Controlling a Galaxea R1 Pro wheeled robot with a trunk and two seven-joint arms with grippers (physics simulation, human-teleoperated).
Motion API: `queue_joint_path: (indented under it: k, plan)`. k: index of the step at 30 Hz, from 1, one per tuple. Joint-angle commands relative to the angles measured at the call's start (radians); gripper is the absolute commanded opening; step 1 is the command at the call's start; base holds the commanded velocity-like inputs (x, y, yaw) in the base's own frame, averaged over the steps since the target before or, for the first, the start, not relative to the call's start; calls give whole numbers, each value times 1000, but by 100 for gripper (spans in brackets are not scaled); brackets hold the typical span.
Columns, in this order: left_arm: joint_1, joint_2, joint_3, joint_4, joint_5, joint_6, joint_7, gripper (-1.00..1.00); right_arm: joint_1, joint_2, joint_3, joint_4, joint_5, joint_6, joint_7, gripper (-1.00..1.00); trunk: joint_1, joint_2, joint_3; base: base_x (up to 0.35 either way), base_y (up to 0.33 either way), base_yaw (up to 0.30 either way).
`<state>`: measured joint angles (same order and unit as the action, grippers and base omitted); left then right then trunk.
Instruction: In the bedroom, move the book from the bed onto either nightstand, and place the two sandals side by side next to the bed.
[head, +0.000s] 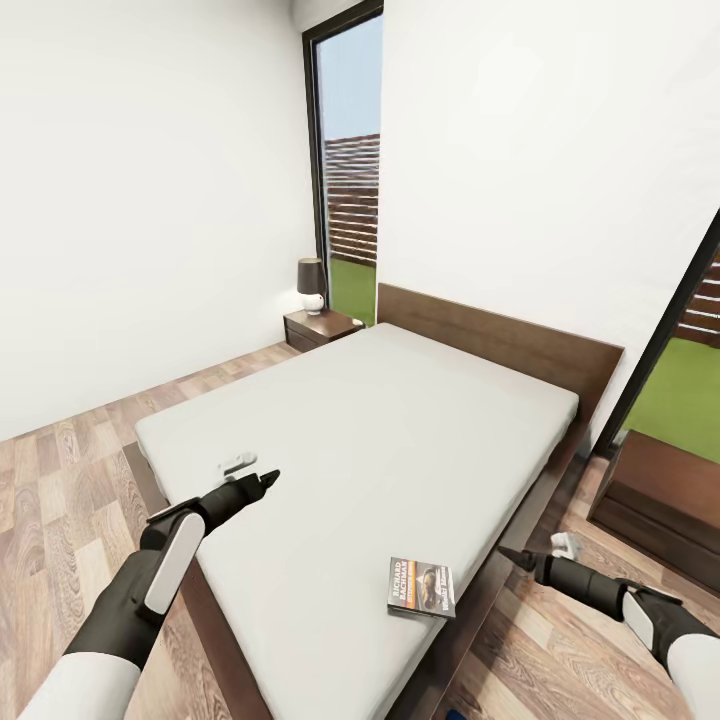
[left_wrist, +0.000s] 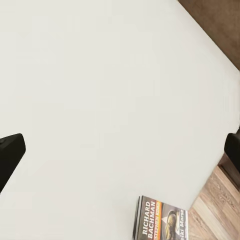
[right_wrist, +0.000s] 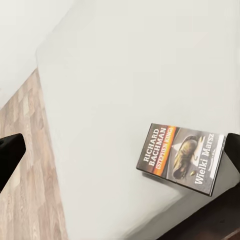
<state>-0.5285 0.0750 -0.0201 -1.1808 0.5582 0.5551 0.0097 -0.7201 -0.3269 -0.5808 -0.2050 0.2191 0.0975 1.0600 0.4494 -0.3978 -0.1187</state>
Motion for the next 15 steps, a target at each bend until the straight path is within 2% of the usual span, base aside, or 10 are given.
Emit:
queue_joint_path:
  k: [1,15]
  plan:
    - [-1,1,-1,-1,4,4,1,100,-1,0,-8,-7,7,10,5,100,1,-2,-2,0,0,0]
    - [-1,1,-1,-1,4,4,1,100,-1,0,-8,-17,7,10,5,100,1,-2,-2,0,0,0]
